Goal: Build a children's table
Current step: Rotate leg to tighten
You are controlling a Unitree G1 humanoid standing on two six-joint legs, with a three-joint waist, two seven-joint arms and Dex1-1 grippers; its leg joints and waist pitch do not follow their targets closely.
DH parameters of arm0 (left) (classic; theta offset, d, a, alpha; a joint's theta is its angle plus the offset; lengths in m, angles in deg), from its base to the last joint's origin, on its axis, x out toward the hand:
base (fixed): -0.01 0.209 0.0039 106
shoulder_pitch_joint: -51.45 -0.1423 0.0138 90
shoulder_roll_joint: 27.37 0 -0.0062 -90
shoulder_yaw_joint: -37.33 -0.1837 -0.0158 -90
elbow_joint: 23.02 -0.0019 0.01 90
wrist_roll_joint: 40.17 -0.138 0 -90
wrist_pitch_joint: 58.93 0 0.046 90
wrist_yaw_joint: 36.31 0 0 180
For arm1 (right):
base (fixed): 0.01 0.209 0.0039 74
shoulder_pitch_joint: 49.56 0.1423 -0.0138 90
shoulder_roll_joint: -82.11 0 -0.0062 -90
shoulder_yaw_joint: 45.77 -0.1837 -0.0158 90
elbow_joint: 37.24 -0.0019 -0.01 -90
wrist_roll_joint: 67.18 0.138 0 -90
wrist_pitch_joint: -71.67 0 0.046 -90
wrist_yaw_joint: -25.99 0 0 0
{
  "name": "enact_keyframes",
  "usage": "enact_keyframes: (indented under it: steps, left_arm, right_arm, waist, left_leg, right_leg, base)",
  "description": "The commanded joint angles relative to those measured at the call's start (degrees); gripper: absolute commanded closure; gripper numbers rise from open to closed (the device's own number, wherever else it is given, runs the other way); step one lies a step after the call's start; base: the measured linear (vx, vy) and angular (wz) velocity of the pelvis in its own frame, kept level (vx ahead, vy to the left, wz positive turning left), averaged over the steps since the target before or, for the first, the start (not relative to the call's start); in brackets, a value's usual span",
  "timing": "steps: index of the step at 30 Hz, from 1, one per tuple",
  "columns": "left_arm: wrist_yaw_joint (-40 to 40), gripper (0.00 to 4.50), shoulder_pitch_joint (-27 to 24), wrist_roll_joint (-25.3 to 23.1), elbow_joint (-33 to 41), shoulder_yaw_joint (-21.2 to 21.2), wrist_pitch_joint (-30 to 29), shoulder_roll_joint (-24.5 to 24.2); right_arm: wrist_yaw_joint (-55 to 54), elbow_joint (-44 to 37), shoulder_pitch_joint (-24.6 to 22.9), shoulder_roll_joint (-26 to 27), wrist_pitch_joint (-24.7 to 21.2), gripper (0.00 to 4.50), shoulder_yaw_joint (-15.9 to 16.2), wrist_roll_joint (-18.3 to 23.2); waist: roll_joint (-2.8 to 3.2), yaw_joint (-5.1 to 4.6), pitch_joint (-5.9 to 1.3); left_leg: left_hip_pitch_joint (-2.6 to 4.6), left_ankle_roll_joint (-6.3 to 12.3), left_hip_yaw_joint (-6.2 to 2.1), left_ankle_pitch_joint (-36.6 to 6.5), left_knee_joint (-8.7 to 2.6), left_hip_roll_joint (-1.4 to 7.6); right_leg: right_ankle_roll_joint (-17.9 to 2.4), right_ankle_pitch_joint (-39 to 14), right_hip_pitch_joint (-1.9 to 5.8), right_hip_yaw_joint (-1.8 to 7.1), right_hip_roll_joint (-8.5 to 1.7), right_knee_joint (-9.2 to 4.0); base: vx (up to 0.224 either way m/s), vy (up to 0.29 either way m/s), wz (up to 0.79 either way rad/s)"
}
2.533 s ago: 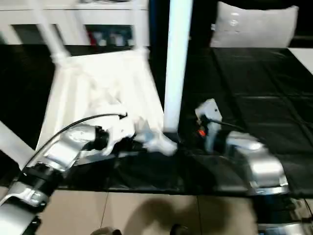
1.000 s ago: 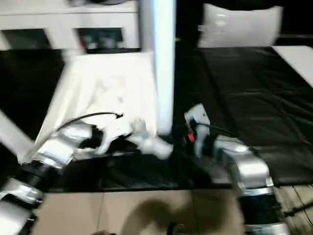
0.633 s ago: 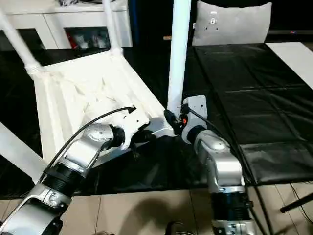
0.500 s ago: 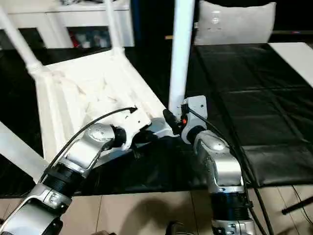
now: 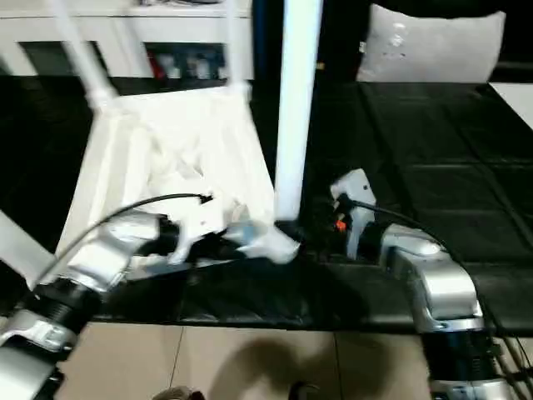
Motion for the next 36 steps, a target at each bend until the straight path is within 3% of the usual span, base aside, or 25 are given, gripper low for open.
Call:
enact_keyframes:
  steps: [1,6,7,8,14,21,31,36]
  left_arm:
    - [6.1,4.50,1.7,1.0,1.1,-2.6,3.9,-0.4]
    - [12.1,4.50,2.0,1.5,0.8,-4.3,7.3,-2.2]
    - [12.4,4.50,2.0,1.5,0.8,-4.4,7.5,-2.2]
    - [13.4,4.50,2.1,1.3,0.8,-5.0,8.3,-2.7]
    - [14.6,4.50,2.2,1.7,1.0,-5.2,9.2,-2.7]
    - [14.9,4.50,2.3,1.4,-0.2,-5.1,10.4,-2.8]
    - [14.9,4.50,2.5,1.4,-1.0,-4.8,10.4,-2.6]
    - [10.6,4.50,1.9,1.9,0.5,-3.1,5.0,-1.5]
  right_arm:
    - [4.2,0.9,1.2,-1.5,1.8,0.04,1.5,-0.2]
    - [12.8,2.7,2.4,-3.6,3.1,0.04,4.6,1.0]
    - [13.1,2.8,2.5,-3.6,3.1,0.21,4.7,1.1]
    - [14.5,3.6,3.2,-3.5,3.2,0.31,5.4,1.2]
    - [17.8,6.1,4.9,-3.1,3.1,0.82,8.0,1.6]
    - [21.6,6.5,5.5,-3.7,1.9,1.35,9.2,3.0]
    - [22.5,6.3,5.4,-3.5,1.1,2.15,9.3,3.6]
    - [16.8,2.4,3.0,-1.3,-3.2,2.37,6.8,6.2]
  waist:
    - [-0.55,0.00,-4.38]
    - [-0.79,1.02,-4.35]
    - [-0.72,1.12,-4.37]
    - [-1.00,1.24,-4.36]
    - [-1.17,1.14,-4.19]
    - [-1.30,1.10,-4.38]
    - [-1.25,1.22,-4.29]
    - [-1.14,1.13,-4.04]
  left_leg:
    - [0.47,5.81,0.07,-9.1,-3.93,1.42]
    - [0.43,5.81,0.19,-9.2,-3.92,1.59]
    - [0.50,5.69,0.17,-9.3,-3.92,1.61]
    - [0.58,5.54,0.21,-9.5,-3.93,1.69]
    - [0.39,4.87,0.11,-10.0,-4.02,1.62]
    - [0.28,5.44,0.15,-8.4,-3.84,1.57]
    - [0.35,4.95,0.13,-9.0,-3.93,1.57]
    - [0.36,4.33,0.09,-10.1,-4.10,1.48]
  right_leg:
    - [-10.5,-18.5,3.67,2.93,-2.87,-3.08]
    - [-11.2,-18.9,3.70,3.01,-3.06,-2.87]
    - [-11.3,-19.1,3.67,2.98,-3.07,-2.90]
    - [-11.2,-19.2,3.59,3.03,-3.06,-2.89]
    - [-10.4,-21.3,3.68,3.02,-3.16,-3.01]
    - [-10.7,-19.9,3.72,3.02,-3.07,-2.79]
    - [-10.4,-21.0,3.71,3.00,-3.07,-2.96]
    - [-9.5,-23.2,3.71,2.88,-3.04,-3.34]
  base:
    - [0.000,0.000,0.00]
    - [0.000,0.000,0.00]
    - [0.000,0.000,0.00]
    - [0.000,0.000,0.00]
    - [0.000,0.000,0.00]
    - [0.000,0.000,0.00]
    - [0.000,0.000,0.00]
    - [0.000,0.000,0.00]
